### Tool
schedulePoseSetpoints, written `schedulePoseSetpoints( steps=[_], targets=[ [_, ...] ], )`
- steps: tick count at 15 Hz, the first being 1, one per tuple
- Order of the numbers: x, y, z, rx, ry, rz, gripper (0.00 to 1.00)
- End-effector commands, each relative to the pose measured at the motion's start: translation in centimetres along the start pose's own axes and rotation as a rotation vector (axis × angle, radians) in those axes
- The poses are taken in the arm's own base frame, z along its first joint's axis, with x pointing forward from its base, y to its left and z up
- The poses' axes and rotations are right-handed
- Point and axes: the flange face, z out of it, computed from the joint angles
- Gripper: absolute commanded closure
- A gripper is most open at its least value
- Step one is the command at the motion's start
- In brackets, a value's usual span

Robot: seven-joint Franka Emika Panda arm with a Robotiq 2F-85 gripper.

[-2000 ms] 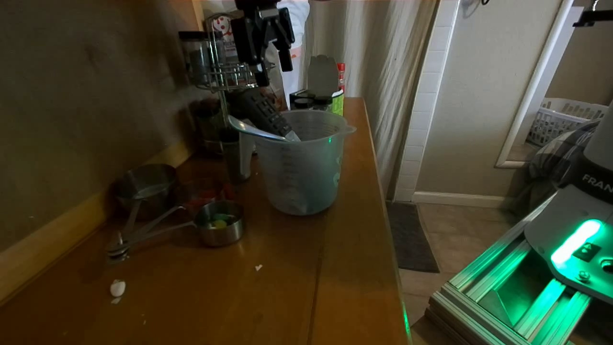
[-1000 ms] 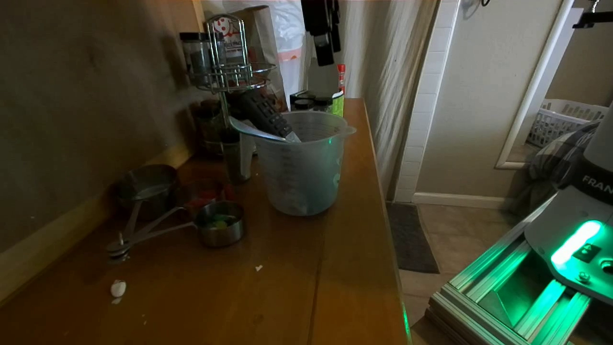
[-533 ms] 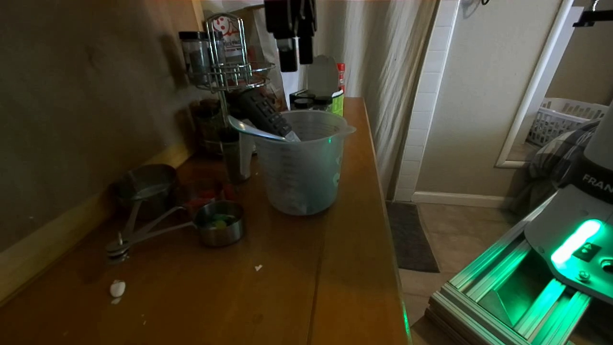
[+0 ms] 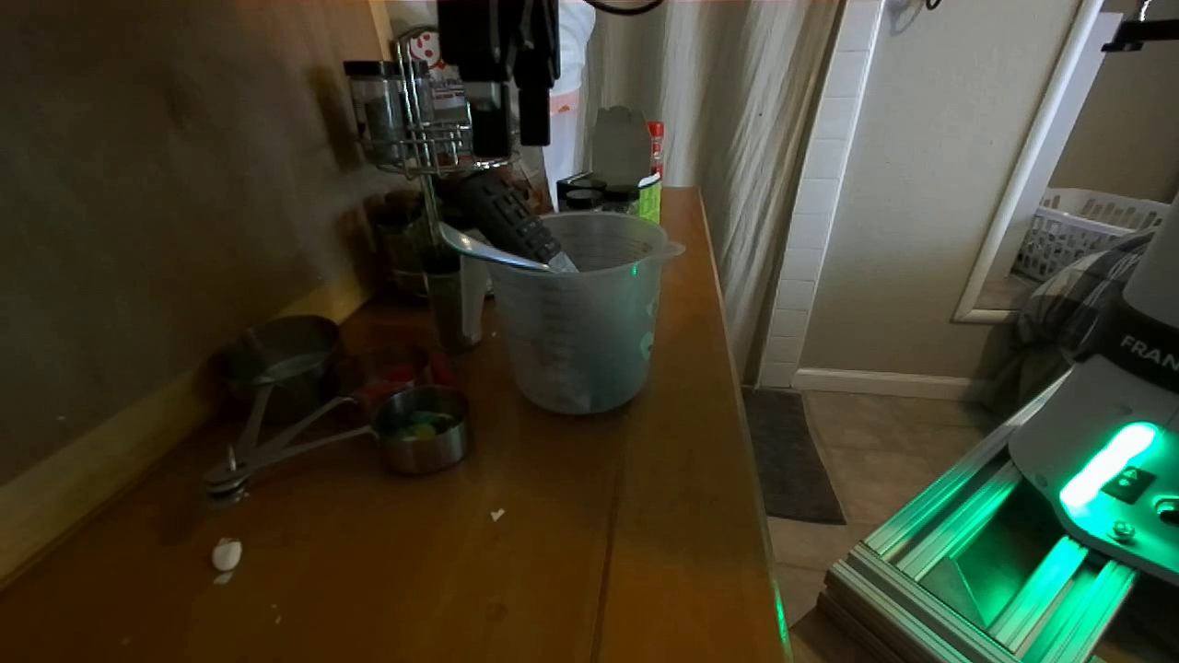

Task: Take the remote out of the cup

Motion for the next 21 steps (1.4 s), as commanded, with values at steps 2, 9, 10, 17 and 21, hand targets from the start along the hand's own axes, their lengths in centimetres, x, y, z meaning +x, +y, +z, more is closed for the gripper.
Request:
schedulePoseSetpoints(
  steps=[2,9,10,17,21],
  targets=[
    [1.7,-0.7,2.1,-0.027,-0.014,-0.015,0.0],
    [2.9,-0.4,3.5,-0.033,-0.017,0.047,0.0],
    [3.0,-0.3,3.6,-0.038,-0.015,0.055,0.0],
    [3.5,-0.2,3.8,-0.061,-0.023,0.097,0.53],
    [3.2,-0.4,3.1,-0.074,-0.016,0.107,0.68]
  ],
)
